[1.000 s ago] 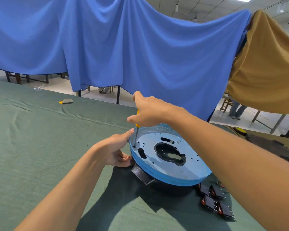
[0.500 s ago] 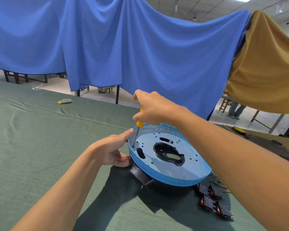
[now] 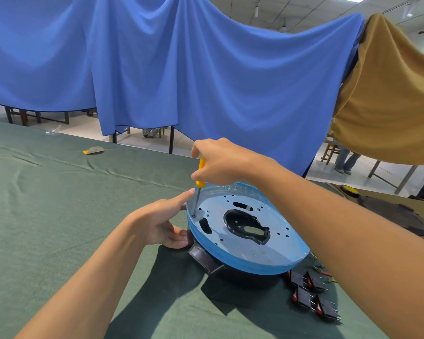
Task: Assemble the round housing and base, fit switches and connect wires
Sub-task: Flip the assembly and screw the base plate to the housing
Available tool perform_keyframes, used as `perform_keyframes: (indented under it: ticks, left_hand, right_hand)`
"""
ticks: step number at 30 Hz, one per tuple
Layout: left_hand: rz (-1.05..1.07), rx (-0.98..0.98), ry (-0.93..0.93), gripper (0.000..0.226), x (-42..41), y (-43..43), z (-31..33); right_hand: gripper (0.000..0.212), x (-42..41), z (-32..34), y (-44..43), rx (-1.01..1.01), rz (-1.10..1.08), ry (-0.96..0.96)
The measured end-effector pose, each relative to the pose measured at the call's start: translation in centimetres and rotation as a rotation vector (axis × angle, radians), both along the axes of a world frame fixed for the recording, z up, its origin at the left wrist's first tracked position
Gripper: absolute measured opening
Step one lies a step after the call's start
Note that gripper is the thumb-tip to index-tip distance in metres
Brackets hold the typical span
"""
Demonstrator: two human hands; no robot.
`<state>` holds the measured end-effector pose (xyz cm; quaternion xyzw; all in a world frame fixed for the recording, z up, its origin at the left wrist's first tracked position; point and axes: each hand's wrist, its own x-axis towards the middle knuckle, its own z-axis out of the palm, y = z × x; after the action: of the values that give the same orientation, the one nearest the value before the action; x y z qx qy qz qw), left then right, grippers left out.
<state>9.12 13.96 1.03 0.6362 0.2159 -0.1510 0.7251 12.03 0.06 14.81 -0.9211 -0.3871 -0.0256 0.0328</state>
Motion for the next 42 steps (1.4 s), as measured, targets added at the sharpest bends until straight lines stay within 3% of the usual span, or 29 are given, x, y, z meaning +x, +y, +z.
perform_keyframes:
  ticks: [8, 14, 20, 24, 30, 35, 40, 42]
  left_hand:
    - [0.0, 0.017, -0.006, 0.066, 0.0, -0.2, 0.2]
    - [0.022, 0.017, 0.004, 0.075, 0.1, -0.3, 0.2]
    - [0.028, 0.029, 0.006, 0.074, 0.1, -0.4, 0.2]
    - [0.026, 0.031, 0.007, 0.075, 0.2, -0.3, 0.1]
    - [0.028, 0.027, 0.018, 0.074, 0.4, -0.3, -0.1]
    - [0.027, 0.018, 0.013, 0.071, 0.5, -0.2, -0.1]
    - [0.025, 0.031, 0.007, 0.062, 0.4, -0.3, 0.0]
    - [0.023, 0.041, 0.005, 0.062, 0.4, -0.3, 0.0]
  right_hand:
    - [0.033, 0.2, -0.5, 0.0, 0.072, -0.023, -0.074]
    - [0.042, 0.2, 0.8, -0.6, -0.029, -0.048, 0.051]
    - [0.039, -0.3, -0.3, -0.4, 0.054, -0.071, -0.083]
    - [0.041, -0.2, 0.8, -0.5, -0.012, -0.071, 0.054]
    - [0.035, -0.5, -0.4, -0.1, 0.059, -0.062, -0.113]
    - [0.041, -0.3, 0.5, -0.3, 0.041, -0.039, 0.065]
    - [0.032, -0.4, -0.6, 0.1, 0.078, -0.061, -0.145]
    - [0.038, -0.3, -0.5, -0.1, 0.043, -0.095, -0.125]
